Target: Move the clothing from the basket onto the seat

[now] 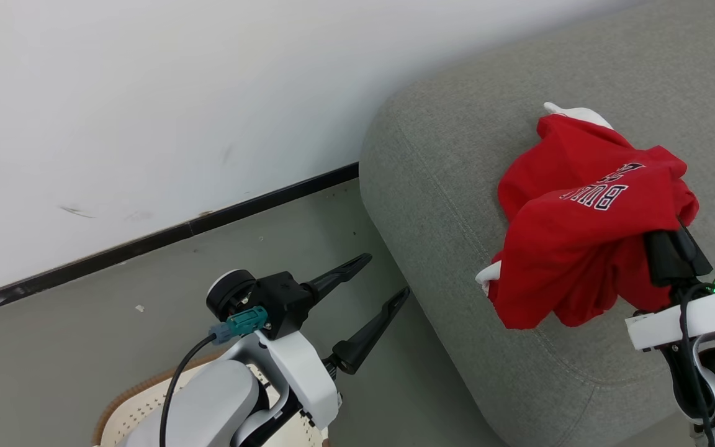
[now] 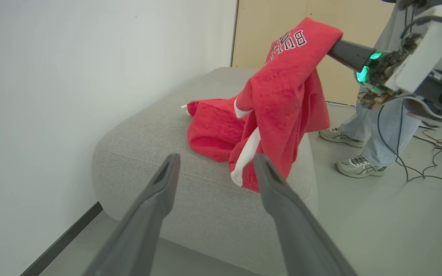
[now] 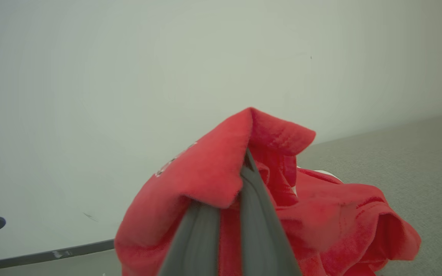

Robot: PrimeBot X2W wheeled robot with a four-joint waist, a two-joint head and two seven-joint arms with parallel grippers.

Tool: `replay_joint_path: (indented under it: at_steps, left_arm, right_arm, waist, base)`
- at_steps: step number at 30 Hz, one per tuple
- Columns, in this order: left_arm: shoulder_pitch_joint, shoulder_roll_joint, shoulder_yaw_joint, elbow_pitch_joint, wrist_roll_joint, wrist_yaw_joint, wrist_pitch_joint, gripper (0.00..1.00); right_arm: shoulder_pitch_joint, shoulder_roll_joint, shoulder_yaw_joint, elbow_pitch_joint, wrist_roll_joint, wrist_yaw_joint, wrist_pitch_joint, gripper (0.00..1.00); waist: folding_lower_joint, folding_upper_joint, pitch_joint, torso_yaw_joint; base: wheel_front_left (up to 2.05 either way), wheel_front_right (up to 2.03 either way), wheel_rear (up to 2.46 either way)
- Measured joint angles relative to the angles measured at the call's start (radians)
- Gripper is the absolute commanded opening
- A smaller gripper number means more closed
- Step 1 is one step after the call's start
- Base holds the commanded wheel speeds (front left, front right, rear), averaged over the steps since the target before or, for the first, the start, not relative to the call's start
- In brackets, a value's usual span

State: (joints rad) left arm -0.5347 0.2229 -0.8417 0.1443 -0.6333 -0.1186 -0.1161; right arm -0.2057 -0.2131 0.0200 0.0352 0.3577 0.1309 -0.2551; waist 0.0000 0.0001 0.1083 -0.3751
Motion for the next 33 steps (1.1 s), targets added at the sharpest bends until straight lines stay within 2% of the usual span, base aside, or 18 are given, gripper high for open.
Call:
replay_joint_path:
  at_steps: [17, 33]
  left_arm:
    - [0.000, 0.019, 0.020, -0.012, 0.000, 0.003, -0.001, 1.00]
    - [0.011, 0.025, 0.021, -0.032, 0.000, 0.016, -0.001, 1.00]
  right_arm:
    - [-0.004, 0.010, 0.025, -0.006, 0.000, 0.000, 0.000, 0.00]
    - [-0.088, -0.053, -0.005, -0.031, -0.001, 0.000, 0.000, 0.00]
  waist:
    - [0.0000, 0.0000, 0.006, -0.090]
    - [0.0000, 0.0000, 0.020, -0.107]
  base:
    - [0.00, 0.00, 0.00]
    - [0.00, 0.00, 0.00]
